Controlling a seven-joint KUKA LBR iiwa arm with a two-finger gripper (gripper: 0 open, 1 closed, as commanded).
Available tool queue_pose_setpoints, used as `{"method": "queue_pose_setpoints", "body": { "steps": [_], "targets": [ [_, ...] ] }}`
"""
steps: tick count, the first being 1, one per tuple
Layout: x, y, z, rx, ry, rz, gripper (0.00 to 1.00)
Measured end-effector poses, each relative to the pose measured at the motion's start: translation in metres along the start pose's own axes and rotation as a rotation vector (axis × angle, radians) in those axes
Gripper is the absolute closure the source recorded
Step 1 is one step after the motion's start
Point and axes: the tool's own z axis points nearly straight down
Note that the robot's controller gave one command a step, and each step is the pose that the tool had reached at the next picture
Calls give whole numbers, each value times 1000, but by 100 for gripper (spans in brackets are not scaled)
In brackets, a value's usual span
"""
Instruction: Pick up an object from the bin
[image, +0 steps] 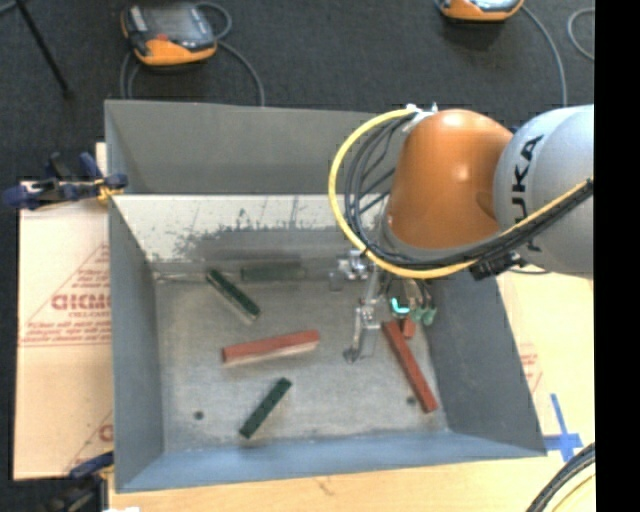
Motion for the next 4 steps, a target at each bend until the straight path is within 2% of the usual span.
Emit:
{"method": "queue_pose_setpoints", "body": {
  "steps": [1, 2, 3, 4],
  "targets": [
    [-2, 0, -4, -1, -8, 1, 0],
    [-14, 20, 44, 1, -11, -113, 0],
    [-32, 64, 65, 2, -9, -463, 0],
    [-33, 73, 99, 1, -6, -620, 0]
  ]
}}
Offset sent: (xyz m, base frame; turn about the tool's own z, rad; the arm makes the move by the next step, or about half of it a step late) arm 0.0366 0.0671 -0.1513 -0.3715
